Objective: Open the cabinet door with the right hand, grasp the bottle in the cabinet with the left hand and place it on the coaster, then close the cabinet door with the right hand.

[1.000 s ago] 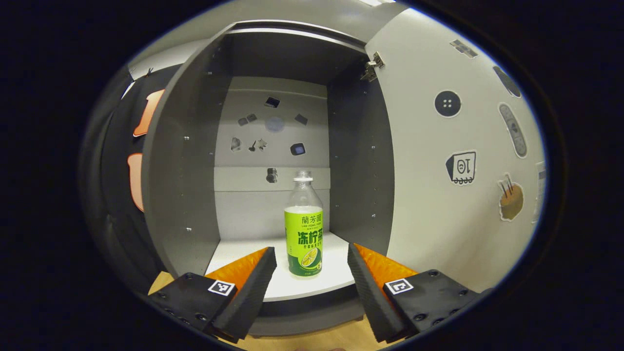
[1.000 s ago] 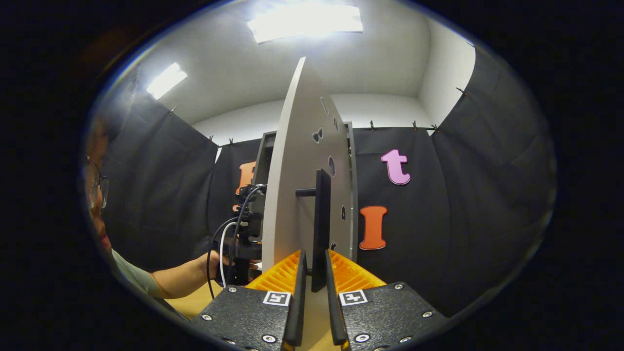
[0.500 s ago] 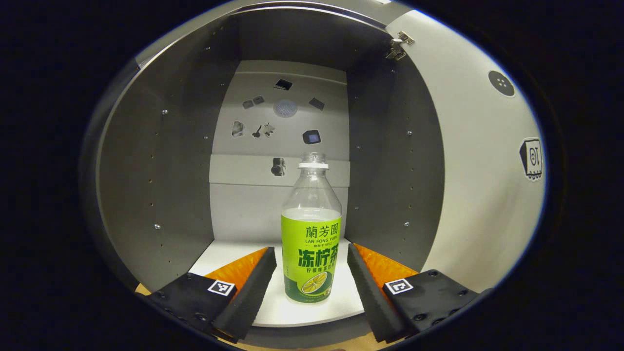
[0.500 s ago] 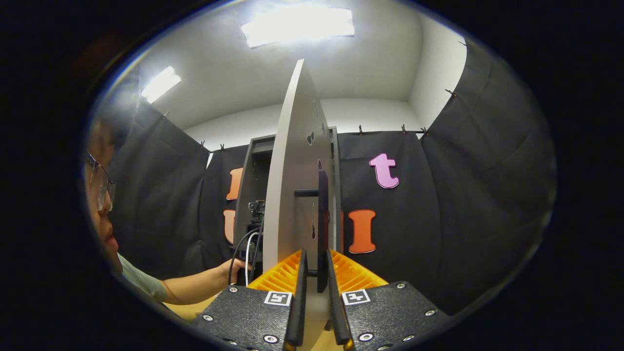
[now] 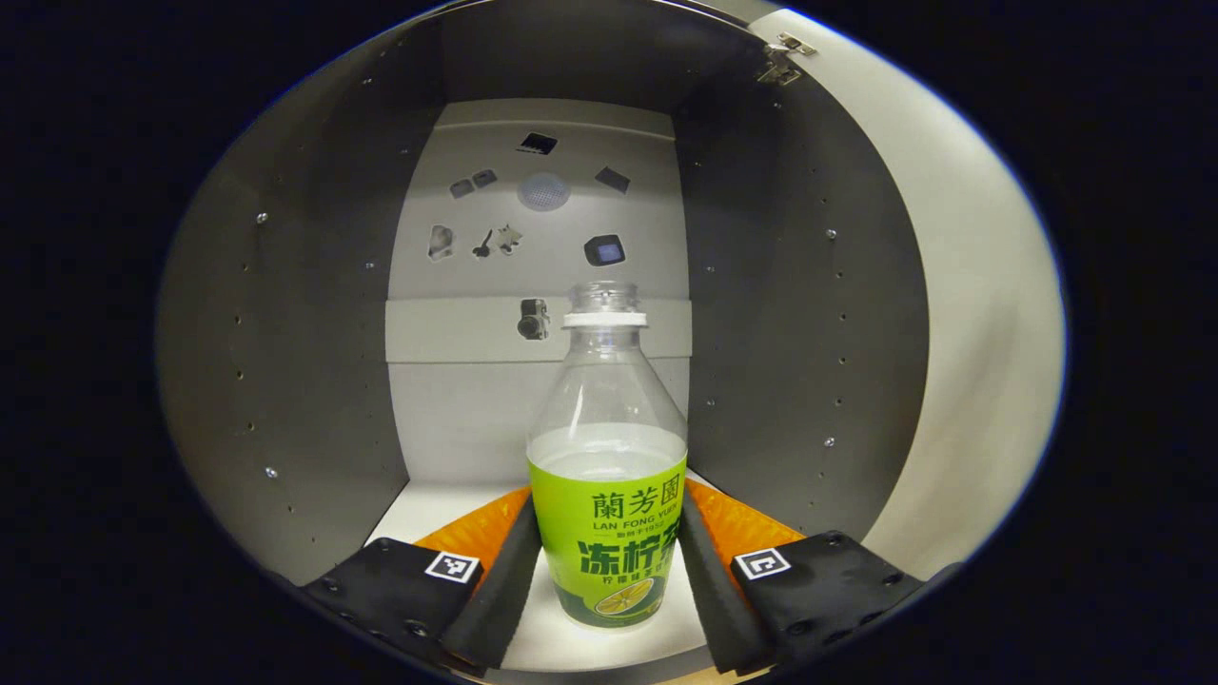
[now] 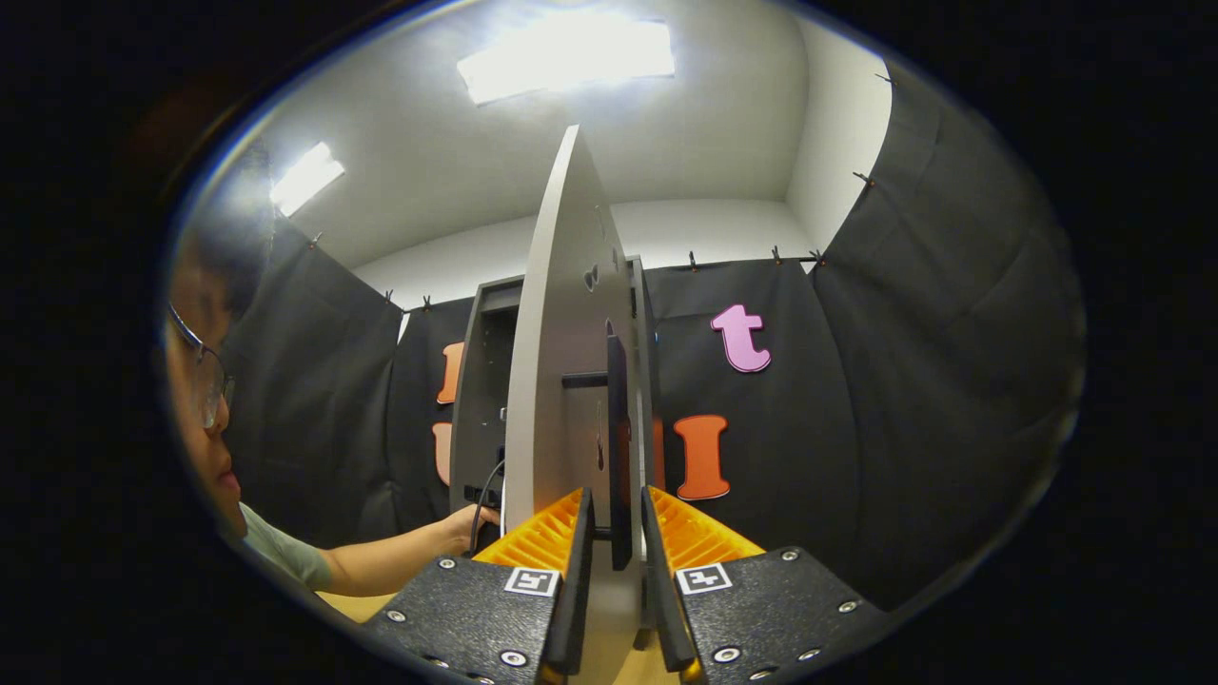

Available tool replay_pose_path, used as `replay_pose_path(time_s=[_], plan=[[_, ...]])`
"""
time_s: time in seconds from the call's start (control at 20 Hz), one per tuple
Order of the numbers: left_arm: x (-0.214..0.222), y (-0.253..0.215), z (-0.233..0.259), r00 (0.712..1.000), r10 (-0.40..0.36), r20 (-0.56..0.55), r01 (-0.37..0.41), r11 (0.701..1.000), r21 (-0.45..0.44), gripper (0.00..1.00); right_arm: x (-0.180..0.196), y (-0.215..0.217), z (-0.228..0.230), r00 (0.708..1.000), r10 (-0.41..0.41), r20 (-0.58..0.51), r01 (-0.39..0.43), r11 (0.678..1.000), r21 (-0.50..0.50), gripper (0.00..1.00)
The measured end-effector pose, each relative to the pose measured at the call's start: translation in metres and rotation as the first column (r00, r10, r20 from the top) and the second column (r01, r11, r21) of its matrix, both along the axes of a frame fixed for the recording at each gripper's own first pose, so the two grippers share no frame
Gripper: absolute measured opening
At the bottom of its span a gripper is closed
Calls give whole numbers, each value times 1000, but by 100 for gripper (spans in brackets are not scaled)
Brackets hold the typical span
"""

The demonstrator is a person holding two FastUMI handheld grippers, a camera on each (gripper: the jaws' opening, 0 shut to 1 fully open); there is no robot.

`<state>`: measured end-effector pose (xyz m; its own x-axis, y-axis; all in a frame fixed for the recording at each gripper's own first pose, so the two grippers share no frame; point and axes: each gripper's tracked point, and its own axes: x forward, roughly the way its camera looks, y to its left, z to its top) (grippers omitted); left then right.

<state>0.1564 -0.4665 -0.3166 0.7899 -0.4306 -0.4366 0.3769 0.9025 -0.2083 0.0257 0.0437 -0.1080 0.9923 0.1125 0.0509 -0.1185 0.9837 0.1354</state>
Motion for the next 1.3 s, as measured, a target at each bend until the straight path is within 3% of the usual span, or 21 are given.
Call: replay_pose_path(time_s=[0.15,0.35,0.6,1.3], plan=[[-5,2,5,1000,-18,-14,17,999,-32,79,-1,-6,-2,1000,-9,-9,9,1000,18,46],[-30,27,27,1000,-21,-6,21,998,-61,79,-2,-9,-2,1000,-20,-14,21,1000,11,52],[-65,68,41,996,-59,64,60,998,-17,80,-5,-4,2,999,-55,0,55,998,-23,52],[-170,210,29,993,-19,119,16,1000,25,80,-7,0,6,994,-103,32,105,993,-53,52]])
